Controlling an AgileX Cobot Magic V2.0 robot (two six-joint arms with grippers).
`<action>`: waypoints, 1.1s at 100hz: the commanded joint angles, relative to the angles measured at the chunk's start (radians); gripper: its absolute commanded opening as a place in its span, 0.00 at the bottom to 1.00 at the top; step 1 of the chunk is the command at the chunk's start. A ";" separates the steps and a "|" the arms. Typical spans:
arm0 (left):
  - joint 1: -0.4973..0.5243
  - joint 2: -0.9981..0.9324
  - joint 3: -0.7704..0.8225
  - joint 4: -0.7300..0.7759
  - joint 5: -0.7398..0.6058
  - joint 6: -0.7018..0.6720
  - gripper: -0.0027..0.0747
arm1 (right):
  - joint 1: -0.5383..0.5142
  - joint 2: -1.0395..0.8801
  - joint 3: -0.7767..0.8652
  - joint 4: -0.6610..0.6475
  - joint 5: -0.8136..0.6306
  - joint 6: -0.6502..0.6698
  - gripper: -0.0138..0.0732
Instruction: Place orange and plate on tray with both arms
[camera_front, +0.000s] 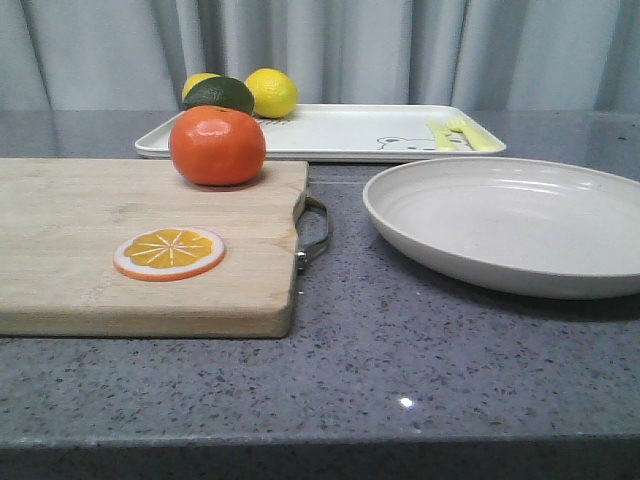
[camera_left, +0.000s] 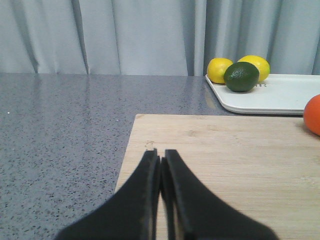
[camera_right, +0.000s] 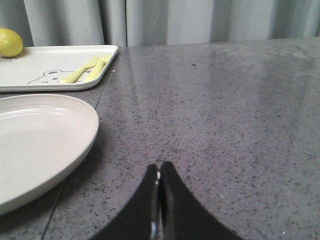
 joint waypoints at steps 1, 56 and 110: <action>0.003 -0.034 0.007 -0.003 -0.082 -0.003 0.01 | -0.004 -0.015 -0.023 -0.005 -0.076 -0.008 0.08; 0.003 -0.034 0.007 -0.003 -0.082 -0.003 0.01 | -0.004 -0.015 -0.023 -0.005 -0.076 -0.008 0.08; 0.003 -0.034 0.000 -0.008 -0.088 -0.003 0.01 | -0.004 -0.015 -0.024 -0.005 -0.133 -0.008 0.08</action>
